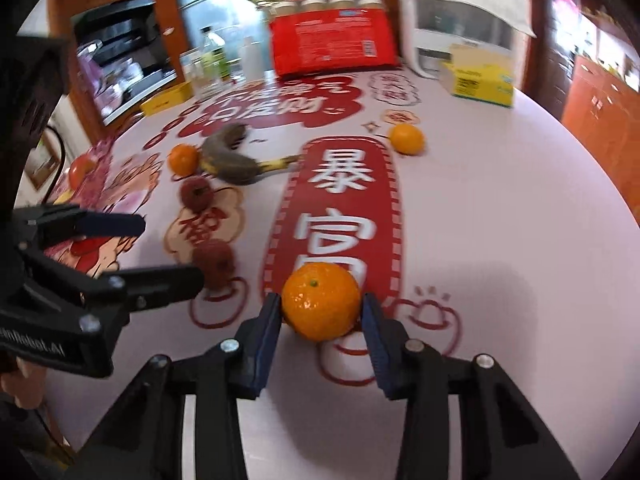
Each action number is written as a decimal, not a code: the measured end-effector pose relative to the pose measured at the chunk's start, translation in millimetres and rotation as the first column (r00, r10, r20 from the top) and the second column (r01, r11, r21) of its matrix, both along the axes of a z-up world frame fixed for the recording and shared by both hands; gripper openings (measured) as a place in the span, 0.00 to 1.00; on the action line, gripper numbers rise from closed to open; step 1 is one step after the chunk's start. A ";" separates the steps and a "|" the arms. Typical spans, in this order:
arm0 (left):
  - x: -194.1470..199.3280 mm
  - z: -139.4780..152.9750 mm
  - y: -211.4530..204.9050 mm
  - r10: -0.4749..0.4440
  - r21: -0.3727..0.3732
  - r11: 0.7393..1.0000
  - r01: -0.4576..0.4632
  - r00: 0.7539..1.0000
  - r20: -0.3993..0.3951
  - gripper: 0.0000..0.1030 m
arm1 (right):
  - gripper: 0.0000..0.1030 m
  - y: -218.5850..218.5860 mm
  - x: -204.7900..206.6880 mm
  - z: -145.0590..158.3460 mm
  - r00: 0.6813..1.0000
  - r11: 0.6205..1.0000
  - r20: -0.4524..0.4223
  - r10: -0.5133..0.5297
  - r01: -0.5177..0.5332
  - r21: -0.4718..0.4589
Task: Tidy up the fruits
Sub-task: 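Grasp a lychee with the left tool while the right tool grasps a mandarin, then carry the lychee and mandarin over the pink bowl and release both, then withdraw both tools from the bowl toward the banana and orange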
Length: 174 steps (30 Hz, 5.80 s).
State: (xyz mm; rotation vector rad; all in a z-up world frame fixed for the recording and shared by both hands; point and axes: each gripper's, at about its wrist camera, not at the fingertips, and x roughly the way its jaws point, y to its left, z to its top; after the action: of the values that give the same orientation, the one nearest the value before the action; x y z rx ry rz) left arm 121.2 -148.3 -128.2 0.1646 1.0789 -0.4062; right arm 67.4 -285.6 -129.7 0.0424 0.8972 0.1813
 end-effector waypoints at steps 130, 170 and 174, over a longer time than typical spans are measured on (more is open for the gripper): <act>-60.7 64.3 295.7 0.605 0.037 0.791 -0.611 0.789 0.106 0.85 | 0.51 272.3 31.9 75.6 0.896 0.902 0.120 0.428 -0.431 0.004; 61.9 177.3 129.7 0.380 0.052 0.911 -0.410 0.881 0.282 0.85 | 0.51 125.7 110.5 185.3 0.961 0.952 0.121 0.249 -0.219 -0.214; 86.7 136.4 129.4 0.406 0.114 0.891 -0.438 0.885 0.229 0.85 | 0.51 120.4 134.3 148.3 0.968 0.956 0.035 0.249 -0.240 -0.172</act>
State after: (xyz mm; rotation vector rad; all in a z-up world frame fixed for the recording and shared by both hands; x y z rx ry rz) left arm 207.9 -18.9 8.2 0.1065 0.9165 0.0954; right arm 201.8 -165.2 18.6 -0.2297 0.8571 0.3361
